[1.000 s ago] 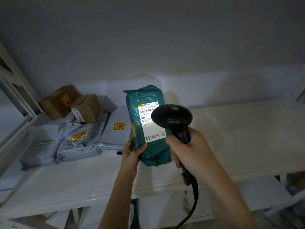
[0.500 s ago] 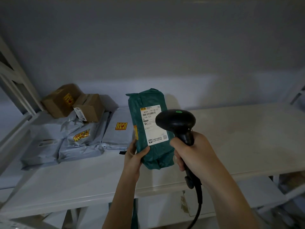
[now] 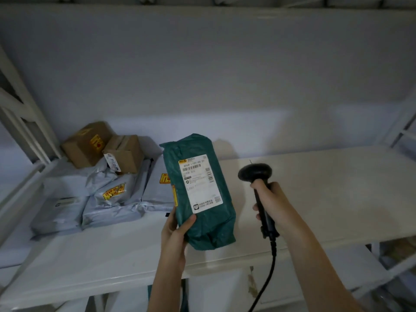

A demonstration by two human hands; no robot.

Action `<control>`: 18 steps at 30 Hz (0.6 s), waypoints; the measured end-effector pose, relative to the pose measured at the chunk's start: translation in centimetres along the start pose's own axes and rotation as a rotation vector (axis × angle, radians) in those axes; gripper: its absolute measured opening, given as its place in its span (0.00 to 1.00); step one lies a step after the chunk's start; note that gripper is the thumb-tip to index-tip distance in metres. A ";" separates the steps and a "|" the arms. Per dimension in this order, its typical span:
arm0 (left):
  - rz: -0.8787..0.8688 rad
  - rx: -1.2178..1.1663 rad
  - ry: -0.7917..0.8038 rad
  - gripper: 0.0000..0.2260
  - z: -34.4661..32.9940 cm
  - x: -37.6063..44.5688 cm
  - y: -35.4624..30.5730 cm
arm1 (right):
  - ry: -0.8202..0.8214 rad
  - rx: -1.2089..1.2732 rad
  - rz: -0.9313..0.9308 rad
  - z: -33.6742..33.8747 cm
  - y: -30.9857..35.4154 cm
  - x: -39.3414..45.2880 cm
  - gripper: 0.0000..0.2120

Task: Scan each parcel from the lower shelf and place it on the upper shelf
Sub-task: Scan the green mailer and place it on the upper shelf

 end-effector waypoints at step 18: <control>-0.051 0.183 -0.317 0.17 1.8 -5.0 -4.6 | -0.016 -0.315 0.004 -6.5 -7.7 15.3 0.15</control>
Point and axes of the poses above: each hand's wrist, its own x-axis towards the middle knuckle, its own z-axis out of the back of the hand, y = z × x, the point moved 5 cm from there along x, towards the middle knuckle, and after that the axes turned 10 degrees about -z, right-handed, at the moved point
